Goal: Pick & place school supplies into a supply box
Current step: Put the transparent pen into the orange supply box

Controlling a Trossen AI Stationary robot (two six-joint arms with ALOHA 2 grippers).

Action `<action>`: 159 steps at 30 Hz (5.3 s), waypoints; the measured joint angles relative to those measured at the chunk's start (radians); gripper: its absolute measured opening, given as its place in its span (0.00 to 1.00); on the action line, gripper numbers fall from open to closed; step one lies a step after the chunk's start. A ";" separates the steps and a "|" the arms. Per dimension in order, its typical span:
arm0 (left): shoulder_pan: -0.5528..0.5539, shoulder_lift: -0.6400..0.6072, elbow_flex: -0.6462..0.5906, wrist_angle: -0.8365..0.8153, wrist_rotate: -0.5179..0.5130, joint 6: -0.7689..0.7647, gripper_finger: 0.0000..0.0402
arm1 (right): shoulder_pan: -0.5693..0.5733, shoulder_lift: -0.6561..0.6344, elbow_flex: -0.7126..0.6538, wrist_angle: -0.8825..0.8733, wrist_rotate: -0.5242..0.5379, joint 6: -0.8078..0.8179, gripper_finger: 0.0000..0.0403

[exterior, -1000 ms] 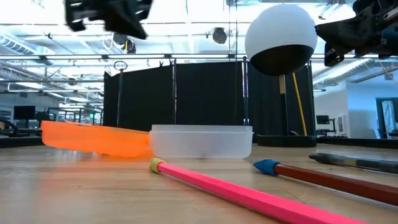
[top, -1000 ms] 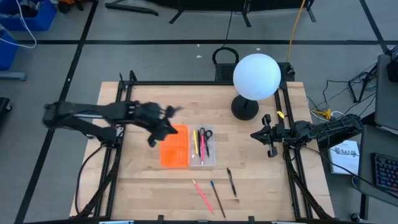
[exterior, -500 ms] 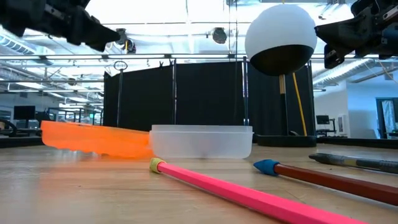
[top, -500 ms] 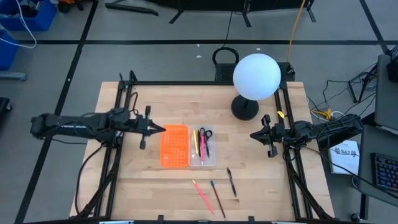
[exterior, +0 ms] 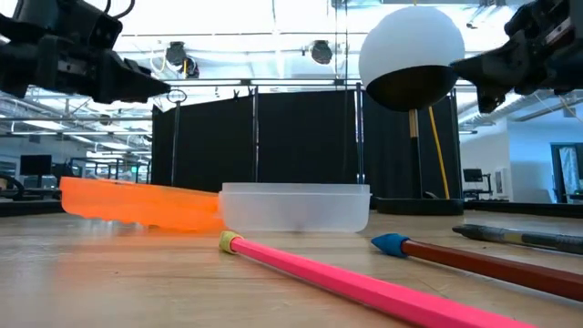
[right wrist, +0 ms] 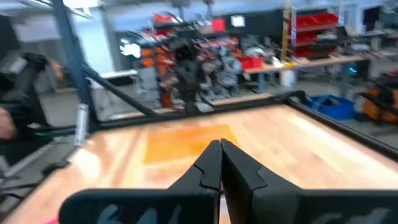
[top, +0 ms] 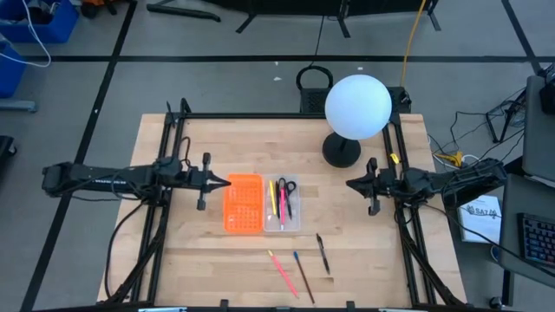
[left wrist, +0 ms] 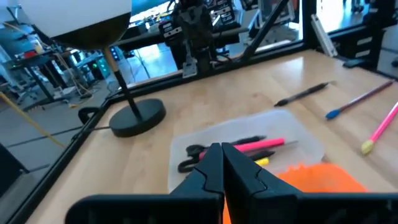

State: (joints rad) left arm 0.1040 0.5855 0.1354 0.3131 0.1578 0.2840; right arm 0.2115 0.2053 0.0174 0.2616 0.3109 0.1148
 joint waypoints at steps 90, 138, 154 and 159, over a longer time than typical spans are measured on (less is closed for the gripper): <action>-0.007 -0.538 -0.004 -0.365 -0.134 -0.256 0.10 | 0.373 1.784 1.356 -1.101 -0.263 1.608 0.48; -0.007 -0.538 -0.003 -0.329 -0.124 -0.342 0.10 | 0.068 1.378 1.149 -0.563 -0.102 1.256 0.05; -0.007 -0.538 -0.003 -0.318 -0.141 -0.288 0.10 | -0.126 1.602 1.149 -0.402 -0.414 1.210 0.05; -0.007 -0.538 -0.003 -0.304 -0.142 -0.286 0.10 | -0.165 1.611 1.150 -0.411 -0.384 1.193 0.05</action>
State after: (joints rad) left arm 0.0975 0.0472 0.1322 0.0092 0.0158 -0.0021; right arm 0.0462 1.8168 1.1671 -0.1489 -0.0733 1.3074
